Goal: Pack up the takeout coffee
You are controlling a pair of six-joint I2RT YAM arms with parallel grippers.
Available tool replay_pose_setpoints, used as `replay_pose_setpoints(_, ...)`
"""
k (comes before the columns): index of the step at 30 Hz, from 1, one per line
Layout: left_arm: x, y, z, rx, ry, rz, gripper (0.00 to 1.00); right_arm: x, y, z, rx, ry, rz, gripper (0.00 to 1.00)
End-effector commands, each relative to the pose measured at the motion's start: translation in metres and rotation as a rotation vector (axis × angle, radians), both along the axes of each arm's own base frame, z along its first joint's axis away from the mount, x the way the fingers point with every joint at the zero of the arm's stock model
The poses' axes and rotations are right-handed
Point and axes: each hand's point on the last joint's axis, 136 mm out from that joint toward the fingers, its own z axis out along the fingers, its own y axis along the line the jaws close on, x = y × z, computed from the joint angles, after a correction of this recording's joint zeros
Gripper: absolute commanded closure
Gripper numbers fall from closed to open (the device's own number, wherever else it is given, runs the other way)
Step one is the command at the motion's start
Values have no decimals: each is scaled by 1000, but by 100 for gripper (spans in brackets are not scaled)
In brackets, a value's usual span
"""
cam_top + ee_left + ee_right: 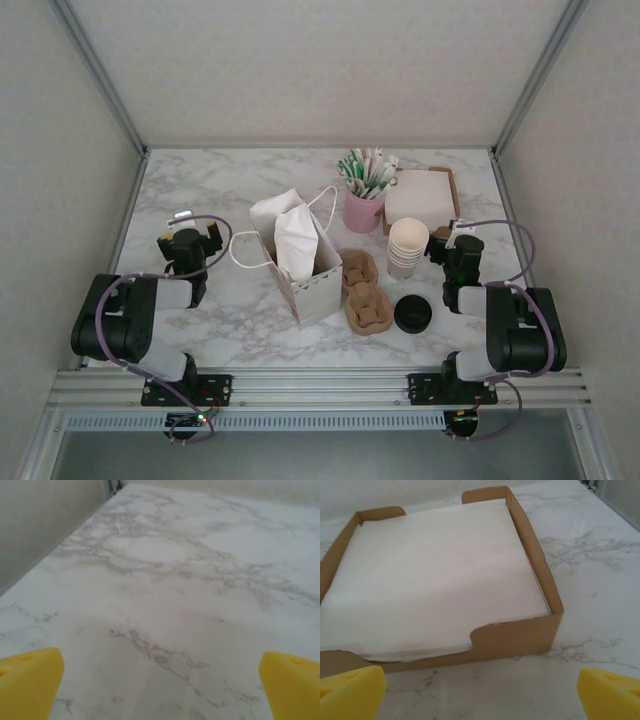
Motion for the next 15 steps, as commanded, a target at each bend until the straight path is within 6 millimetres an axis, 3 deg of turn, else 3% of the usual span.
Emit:
replay_pose_setpoints(1,4,-3,5,-17,-39,-34,0,8,5,1,-28,-46,19,1)
replay_pose_setpoints(15,4,-3,6,-17,-42,-33,0,13,7,0,-67,-15,0,1)
